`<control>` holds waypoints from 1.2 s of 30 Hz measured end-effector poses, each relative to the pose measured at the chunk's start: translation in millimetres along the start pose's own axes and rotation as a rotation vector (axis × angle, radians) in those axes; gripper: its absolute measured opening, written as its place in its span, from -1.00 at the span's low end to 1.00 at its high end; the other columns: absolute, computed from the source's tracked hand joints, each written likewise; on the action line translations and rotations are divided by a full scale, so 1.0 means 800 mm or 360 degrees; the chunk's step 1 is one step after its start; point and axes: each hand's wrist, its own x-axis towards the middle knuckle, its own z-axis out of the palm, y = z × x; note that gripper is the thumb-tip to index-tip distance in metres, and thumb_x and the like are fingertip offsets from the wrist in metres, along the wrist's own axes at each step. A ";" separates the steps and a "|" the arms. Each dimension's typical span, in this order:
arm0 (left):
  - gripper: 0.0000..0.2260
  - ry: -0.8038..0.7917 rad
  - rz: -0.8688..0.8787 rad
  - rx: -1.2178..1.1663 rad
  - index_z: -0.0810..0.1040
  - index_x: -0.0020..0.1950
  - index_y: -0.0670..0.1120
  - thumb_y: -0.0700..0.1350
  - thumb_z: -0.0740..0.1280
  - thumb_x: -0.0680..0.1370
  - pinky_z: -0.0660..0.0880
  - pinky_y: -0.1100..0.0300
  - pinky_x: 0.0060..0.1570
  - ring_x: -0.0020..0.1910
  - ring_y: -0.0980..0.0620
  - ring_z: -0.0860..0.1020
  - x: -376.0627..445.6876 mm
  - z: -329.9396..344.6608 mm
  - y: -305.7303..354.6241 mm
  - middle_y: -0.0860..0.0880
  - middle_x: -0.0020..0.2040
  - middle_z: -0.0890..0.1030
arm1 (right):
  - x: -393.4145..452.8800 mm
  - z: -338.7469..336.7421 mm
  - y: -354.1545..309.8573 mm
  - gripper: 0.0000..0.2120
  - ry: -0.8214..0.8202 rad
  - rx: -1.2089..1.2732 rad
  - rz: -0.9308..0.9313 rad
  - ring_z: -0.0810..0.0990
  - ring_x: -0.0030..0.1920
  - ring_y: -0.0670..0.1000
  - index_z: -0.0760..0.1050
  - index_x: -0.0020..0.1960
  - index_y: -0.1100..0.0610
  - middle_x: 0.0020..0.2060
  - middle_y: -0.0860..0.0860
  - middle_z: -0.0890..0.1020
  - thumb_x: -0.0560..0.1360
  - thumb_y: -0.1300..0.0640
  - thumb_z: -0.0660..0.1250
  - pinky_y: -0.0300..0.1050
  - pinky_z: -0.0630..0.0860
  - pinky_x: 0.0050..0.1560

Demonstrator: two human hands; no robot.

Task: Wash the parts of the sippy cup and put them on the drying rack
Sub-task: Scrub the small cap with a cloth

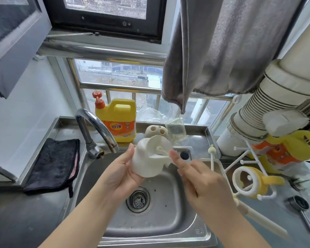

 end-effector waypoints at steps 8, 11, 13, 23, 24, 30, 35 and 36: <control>-0.60 0.0102 0.0055 0.0120 0.53 0.17 -0.29 -0.28 0.34 0.34 0.60 -0.03 -0.09 0.06 -0.07 0.62 -0.003 -0.007 -0.001 -0.19 0.10 0.64 | -0.038 0.013 0.006 -0.41 -0.0103 -0.0091 0.0044 0.37 -0.49 -0.11 0.22 0.46 -0.14 -0.36 -0.10 0.46 0.44 0.13 0.16 -0.25 0.36 -0.53; -0.64 0.0110 0.0073 0.0114 0.56 0.12 -0.29 -0.28 0.33 0.33 0.57 0.01 -0.06 0.02 -0.06 0.62 -0.004 0.000 -0.005 -0.18 0.09 0.65 | -0.019 0.010 0.003 -0.44 -0.0069 -0.0116 0.0104 0.38 -0.49 -0.10 0.25 0.44 -0.12 -0.36 -0.10 0.46 0.45 0.13 0.16 -0.25 0.35 -0.53; -0.68 0.0114 0.0092 0.0100 0.56 0.06 -0.31 -0.30 0.32 0.32 0.62 0.08 -0.18 -0.08 -0.06 0.64 -0.003 0.003 -0.005 -0.21 0.05 0.65 | -0.010 0.013 -0.009 -0.47 -0.0029 -0.0120 -0.0002 0.37 -0.48 -0.11 0.28 0.42 -0.10 -0.36 -0.09 0.45 0.46 0.14 0.17 -0.28 0.33 -0.52; -0.83 0.0125 0.0165 0.0143 0.57 0.01 -0.28 -0.31 0.29 0.45 0.61 0.09 -0.24 -0.01 -0.06 0.60 -0.009 0.012 0.007 -0.17 -0.02 0.66 | -0.004 0.011 0.001 -0.42 -0.0059 -0.0075 0.0117 0.38 -0.47 -0.10 0.20 0.46 -0.15 -0.34 -0.11 0.46 0.47 0.12 0.18 -0.25 0.37 -0.52; -0.79 0.0111 0.0158 0.0152 0.56 0.04 -0.29 -0.31 0.29 0.43 0.62 0.12 -0.29 -0.01 -0.07 0.60 -0.008 0.015 0.007 -0.19 0.00 0.65 | 0.001 0.013 -0.006 -0.44 -0.0025 -0.0066 0.0051 0.36 -0.47 -0.11 0.24 0.44 -0.12 -0.34 -0.11 0.45 0.47 0.13 0.19 -0.28 0.34 -0.49; -0.89 0.0161 0.0137 0.0155 0.56 -0.04 -0.29 -0.33 0.24 0.54 0.61 0.14 -0.28 -0.06 -0.05 0.60 -0.005 0.009 0.007 -0.17 -0.05 0.64 | -0.025 0.017 0.005 -0.42 -0.0124 -0.0077 0.0088 0.36 -0.48 -0.11 0.22 0.45 -0.16 -0.35 -0.10 0.47 0.46 0.12 0.16 -0.25 0.38 -0.52; -0.85 0.0203 0.0192 0.0133 0.54 0.08 -0.28 -0.32 0.24 0.55 0.62 0.01 -0.23 0.00 -0.07 0.61 0.000 0.017 0.014 -0.19 0.03 0.64 | 0.000 0.015 0.006 -0.43 -0.0067 -0.0034 0.0182 0.41 -0.47 -0.08 0.20 0.46 -0.16 -0.33 -0.11 0.46 0.48 0.11 0.16 -0.24 0.38 -0.51; -0.85 0.0199 0.0199 0.0126 0.54 0.07 -0.28 -0.32 0.24 0.55 0.61 -0.03 -0.21 -0.02 -0.07 0.62 0.000 0.020 0.016 -0.18 0.00 0.66 | 0.007 0.016 0.002 -0.44 -0.0030 -0.0010 0.0152 0.42 -0.45 -0.08 0.20 0.46 -0.15 -0.32 -0.10 0.47 0.49 0.11 0.16 -0.24 0.39 -0.50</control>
